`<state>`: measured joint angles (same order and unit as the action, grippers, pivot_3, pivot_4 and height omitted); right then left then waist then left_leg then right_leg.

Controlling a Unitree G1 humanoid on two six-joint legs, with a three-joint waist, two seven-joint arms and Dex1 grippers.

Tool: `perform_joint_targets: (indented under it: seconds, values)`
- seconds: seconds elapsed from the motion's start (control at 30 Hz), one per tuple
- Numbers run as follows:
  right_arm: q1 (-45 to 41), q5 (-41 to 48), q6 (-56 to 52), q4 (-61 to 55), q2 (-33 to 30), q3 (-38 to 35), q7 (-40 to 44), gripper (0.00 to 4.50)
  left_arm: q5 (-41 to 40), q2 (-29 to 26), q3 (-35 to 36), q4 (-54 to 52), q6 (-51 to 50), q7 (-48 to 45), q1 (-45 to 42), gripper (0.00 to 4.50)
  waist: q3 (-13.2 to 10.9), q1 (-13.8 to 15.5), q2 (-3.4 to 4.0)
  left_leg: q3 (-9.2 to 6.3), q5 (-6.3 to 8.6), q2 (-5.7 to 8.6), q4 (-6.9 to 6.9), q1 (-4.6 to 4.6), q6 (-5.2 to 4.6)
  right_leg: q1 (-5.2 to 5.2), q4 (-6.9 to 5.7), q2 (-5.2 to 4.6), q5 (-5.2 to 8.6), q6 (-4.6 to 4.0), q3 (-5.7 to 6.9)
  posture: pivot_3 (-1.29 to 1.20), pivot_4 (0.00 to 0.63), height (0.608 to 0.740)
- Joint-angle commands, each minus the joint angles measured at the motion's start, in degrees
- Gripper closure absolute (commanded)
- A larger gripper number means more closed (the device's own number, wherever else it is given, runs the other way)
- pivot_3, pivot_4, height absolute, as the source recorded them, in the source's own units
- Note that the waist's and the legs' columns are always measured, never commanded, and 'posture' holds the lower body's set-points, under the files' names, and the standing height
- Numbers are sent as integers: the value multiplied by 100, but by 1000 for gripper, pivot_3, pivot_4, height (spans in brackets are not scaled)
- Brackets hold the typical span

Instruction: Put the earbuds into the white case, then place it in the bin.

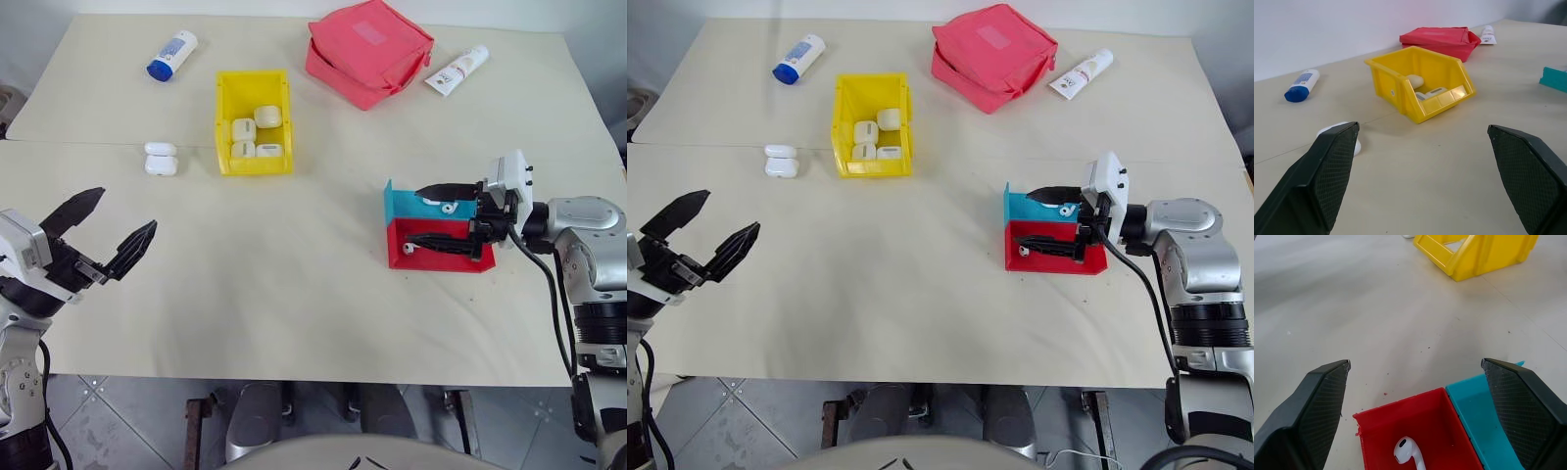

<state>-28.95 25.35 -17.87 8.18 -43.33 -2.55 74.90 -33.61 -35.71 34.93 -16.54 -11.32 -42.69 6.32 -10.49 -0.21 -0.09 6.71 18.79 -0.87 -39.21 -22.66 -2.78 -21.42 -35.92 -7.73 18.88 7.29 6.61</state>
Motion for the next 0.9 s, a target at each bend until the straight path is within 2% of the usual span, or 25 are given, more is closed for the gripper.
perform_joint_targets:
  seconds: [0.03,0.17,0.37,0.63,0.77,0.9]
  values:
    - [-44,116,-6,-151,-13,-147,-20,0,49,-91,97,28,140,40,-42,27,0,0,0,0,0,0,0,0,0,0,0,0,0,0,0,0,150,740]
    - [-99,109,2,-100,-7,-123,-7,0,-4,-138,192,-5,-167,450,-188,27,0,4,0,0,0,0,0,0,0,0,0,0,0,0,0,0,150,740]
    - [-330,30,64,136,45,-22,99,0,-197,-184,430,-223,-356,572,-33,27,0,-8,0,0,0,-2,0,0,0,-1,0,1,0,0,-1,0,150,740]
    - [-868,-162,284,788,186,192,399,0,-607,100,1334,-856,-523,300,1482,27,0,-131,0,1,2,-6,5,1,3,-2,5,-2,0,-1,-19,0,150,740]
    - [-1119,-250,421,1100,283,269,537,0,-656,281,1511,-897,-371,118,1913,27,0,-128,0,0,2,-6,5,1,4,-1,5,-4,0,-1,-39,0,150,740]
    - [-1241,-306,484,1233,349,290,618,0,-557,315,1500,-820,-267,97,1978,27,0,-126,0,-2,3,-4,5,0,5,-1,6,-7,1,-1,-44,0,150,740]
